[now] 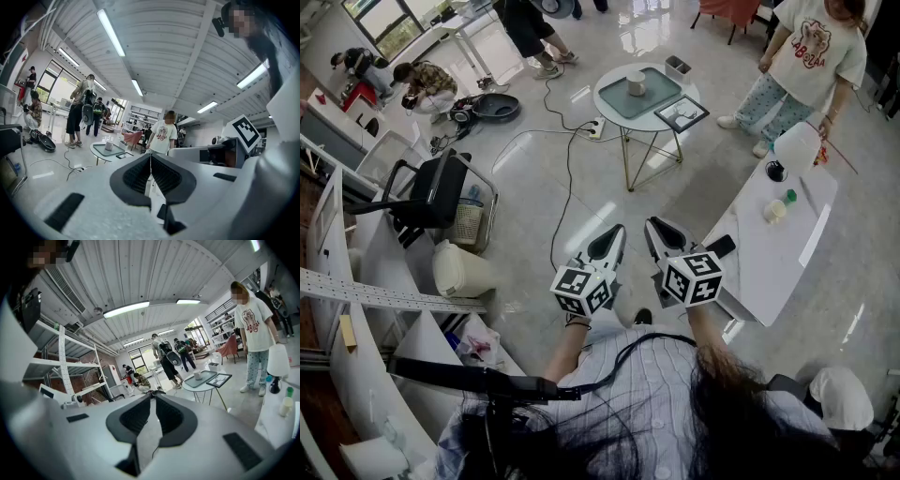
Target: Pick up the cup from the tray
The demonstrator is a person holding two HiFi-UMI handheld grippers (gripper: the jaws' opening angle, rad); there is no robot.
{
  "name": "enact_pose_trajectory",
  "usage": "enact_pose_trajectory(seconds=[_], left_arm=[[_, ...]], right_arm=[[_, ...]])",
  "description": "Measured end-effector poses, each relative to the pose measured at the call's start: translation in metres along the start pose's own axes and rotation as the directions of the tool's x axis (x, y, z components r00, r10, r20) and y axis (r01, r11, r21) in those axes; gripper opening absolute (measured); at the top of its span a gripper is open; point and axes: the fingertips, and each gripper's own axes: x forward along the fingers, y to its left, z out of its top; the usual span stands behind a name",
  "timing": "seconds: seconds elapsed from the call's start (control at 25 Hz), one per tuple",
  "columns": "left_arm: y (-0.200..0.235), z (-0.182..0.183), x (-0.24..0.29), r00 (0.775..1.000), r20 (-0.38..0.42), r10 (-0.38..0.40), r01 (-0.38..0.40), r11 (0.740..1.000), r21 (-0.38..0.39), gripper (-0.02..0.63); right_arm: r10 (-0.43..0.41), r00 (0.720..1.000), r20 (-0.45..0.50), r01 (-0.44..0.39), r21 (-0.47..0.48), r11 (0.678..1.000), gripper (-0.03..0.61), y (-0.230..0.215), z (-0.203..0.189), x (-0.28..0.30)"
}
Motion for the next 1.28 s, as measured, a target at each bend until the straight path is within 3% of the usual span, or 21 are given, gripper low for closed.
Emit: enact_pose_trajectory(seconds=[0.76,1.0,1.28], left_arm=[[0.02,0.018,0.046,1.0,-0.009,-0.023,0.023,0.999,0.034,0.014],[0.056,0.019,0.077,0.999,-0.036,-0.026,0.027,0.999,0.026,0.014],[0.118,0.044,0.122,0.998,-0.049,-0.043,0.044,0.999,0.022,0.014]], right_arm=[[0.019,1.0,0.009,-0.019,0.011,1.0,0.057,-0.025,0.012,0.035],[0.009,1.0,-0.024,-0.009,0.02,1.0,0.057,-0.042,0.015,0.075],[0.0,0.999,-0.04,0.001,0.031,1.0,0.057,-0.056,0.036,0.146]])
